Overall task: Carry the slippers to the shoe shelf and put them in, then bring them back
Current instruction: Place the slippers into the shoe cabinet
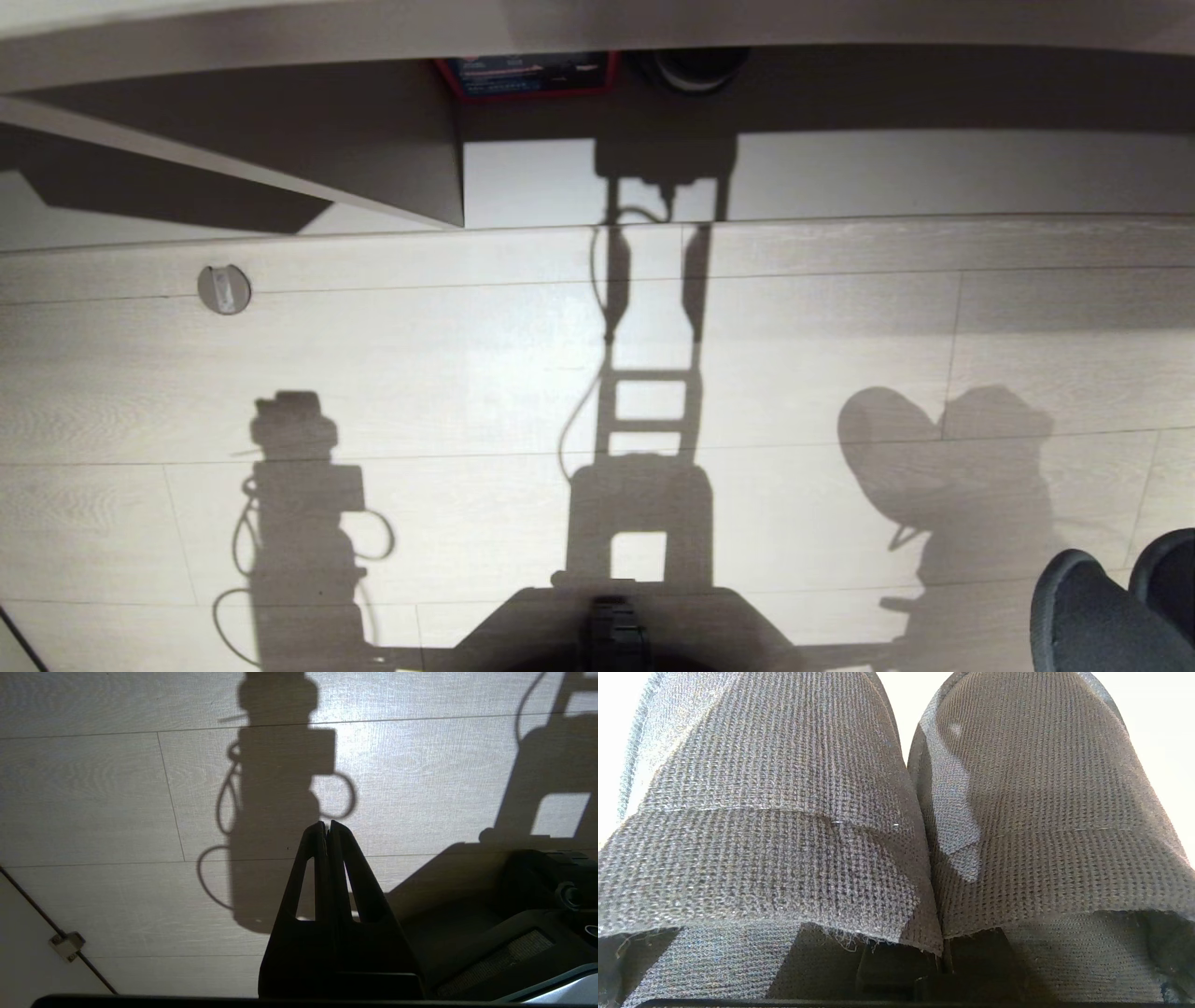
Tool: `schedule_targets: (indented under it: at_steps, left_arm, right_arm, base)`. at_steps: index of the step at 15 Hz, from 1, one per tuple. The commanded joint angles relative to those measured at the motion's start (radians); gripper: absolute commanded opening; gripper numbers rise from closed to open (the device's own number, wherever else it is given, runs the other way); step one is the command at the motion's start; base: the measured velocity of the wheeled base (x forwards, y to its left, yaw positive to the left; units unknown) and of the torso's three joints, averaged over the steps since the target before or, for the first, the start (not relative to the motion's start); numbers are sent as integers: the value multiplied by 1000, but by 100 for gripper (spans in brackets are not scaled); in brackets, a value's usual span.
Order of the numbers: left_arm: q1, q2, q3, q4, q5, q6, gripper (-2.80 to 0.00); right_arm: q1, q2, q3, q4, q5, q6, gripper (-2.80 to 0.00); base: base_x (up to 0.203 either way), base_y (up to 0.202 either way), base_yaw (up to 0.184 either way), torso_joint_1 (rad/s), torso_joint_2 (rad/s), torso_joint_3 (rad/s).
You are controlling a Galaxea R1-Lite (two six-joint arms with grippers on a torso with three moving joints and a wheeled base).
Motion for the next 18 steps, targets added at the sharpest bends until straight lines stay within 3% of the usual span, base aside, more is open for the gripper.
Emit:
schedule_targets:
  at_steps: [1,13,18]
  left_arm:
    - [0,-1,0,0,1,-1,-280]
    - [0,-1,0,0,1,-1,-280]
    - [0,-1,0,0,1,-1,-280]
  right_arm:
    - [0,-2,0,0,0,-1,-280]
    - [0,2,-23,-8,-24,33,-280]
    - [1,207,-118,-127,-28,75,-280]
  base:
    - [0,0,0,0,0,0]
    - [0,0,0,0,0,0]
    - [0,0,0,0,0,0]
